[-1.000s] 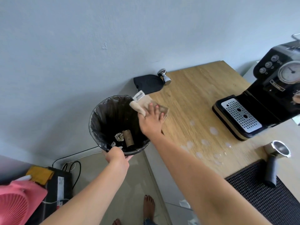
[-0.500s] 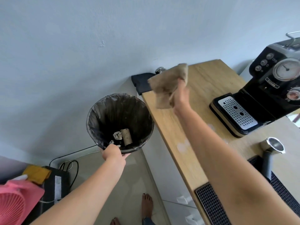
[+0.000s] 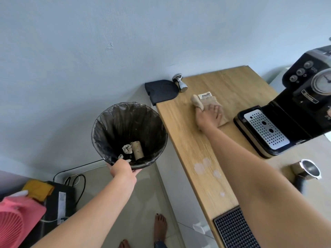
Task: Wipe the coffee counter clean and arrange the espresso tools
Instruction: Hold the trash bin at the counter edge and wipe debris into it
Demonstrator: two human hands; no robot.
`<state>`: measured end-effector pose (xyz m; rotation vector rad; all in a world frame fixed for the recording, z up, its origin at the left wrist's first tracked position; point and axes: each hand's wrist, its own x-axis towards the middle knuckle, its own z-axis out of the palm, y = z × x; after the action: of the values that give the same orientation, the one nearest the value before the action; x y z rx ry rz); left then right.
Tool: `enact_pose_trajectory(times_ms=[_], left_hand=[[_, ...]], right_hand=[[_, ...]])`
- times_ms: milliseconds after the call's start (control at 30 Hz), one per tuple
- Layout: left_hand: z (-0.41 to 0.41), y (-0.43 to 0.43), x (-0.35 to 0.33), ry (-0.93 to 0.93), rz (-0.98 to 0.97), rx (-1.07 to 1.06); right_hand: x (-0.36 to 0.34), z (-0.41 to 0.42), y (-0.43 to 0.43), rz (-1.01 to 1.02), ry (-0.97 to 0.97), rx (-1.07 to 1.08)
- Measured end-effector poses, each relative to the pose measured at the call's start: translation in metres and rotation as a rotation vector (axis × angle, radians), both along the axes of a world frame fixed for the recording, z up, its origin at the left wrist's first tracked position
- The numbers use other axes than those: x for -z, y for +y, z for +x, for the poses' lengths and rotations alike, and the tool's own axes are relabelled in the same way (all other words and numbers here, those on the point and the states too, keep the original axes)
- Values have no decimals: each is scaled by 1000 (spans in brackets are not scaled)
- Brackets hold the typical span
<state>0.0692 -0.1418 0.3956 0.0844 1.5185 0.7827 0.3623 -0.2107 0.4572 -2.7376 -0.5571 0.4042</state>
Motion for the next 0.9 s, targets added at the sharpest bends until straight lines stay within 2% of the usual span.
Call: enact_pose_trajectory(times_ms=[167, 300, 433, 533, 700, 767, 900], left_hand=[[1, -2, 0, -5, -6, 2], [-1, 2, 4, 13, -52, 31], [-4, 8, 2, 21, -63, 23], [-3, 10, 0, 24, -54, 40], [-3, 13, -1, 7, -69, 25], [-1, 13, 0, -1, -46, 17], [1, 12, 4, 21, -7, 14]], right_hand=[[-5, -101, 38, 47, 27, -159], [1, -170, 64, 196, 131, -286], [-8, -190, 75, 558, 434, -78], [-32, -171, 68, 749, 544, 100], [-72, -77, 32, 908, 350, 249], [-80, -36, 13, 911, 244, 287], [-71, 27, -21, 692, 35, 300]])
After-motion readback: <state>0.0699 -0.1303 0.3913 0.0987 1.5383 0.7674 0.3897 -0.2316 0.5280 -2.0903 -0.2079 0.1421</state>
